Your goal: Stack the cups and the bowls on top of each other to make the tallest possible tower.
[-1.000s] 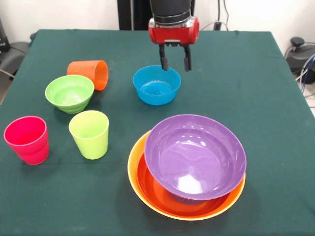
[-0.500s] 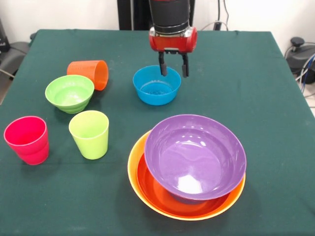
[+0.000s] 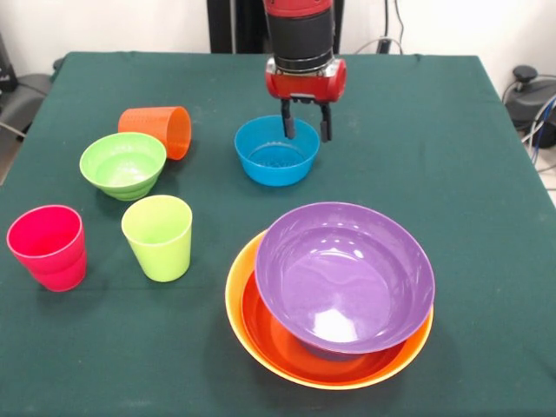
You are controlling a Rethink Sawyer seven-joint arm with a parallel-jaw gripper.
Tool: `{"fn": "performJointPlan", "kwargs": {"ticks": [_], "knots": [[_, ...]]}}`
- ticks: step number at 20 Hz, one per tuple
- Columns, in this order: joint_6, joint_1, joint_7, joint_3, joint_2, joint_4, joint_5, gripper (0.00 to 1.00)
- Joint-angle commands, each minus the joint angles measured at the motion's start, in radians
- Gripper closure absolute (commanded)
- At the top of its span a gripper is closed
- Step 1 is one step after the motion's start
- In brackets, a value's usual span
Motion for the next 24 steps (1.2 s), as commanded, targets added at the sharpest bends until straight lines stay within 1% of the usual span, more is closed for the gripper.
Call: {"fn": "performJointPlan", "kwargs": {"ticks": [1,3,4,7,8,9,12,14,19,22,24], "knots": [[-0.040,0.036,0.117,-0.001,0.044,-0.040,-0.005,0.00],[-0.039,0.042,0.105,-0.006,0.040,-0.051,-0.014,0.00],[-0.038,0.048,0.102,-0.010,0.037,-0.054,-0.015,1.00],[-0.040,0.064,0.101,-0.025,0.030,-0.065,-0.015,1.00],[-0.037,0.074,0.108,-0.037,0.025,-0.069,-0.005,1.00],[-0.042,0.070,0.111,-0.031,0.016,-0.065,-0.003,1.00],[-0.008,0.057,0.111,-0.018,-0.013,-0.057,0.013,1.00],[-0.018,0.067,0.126,-0.026,-0.021,-0.035,0.017,1.00],[0.046,0.075,0.131,-0.015,-0.080,-0.031,0.050,1.00],[0.109,0.085,0.129,-0.011,-0.138,-0.028,0.077,1.00],[0.162,0.095,0.115,-0.013,-0.171,-0.043,0.093,1.00]]}}
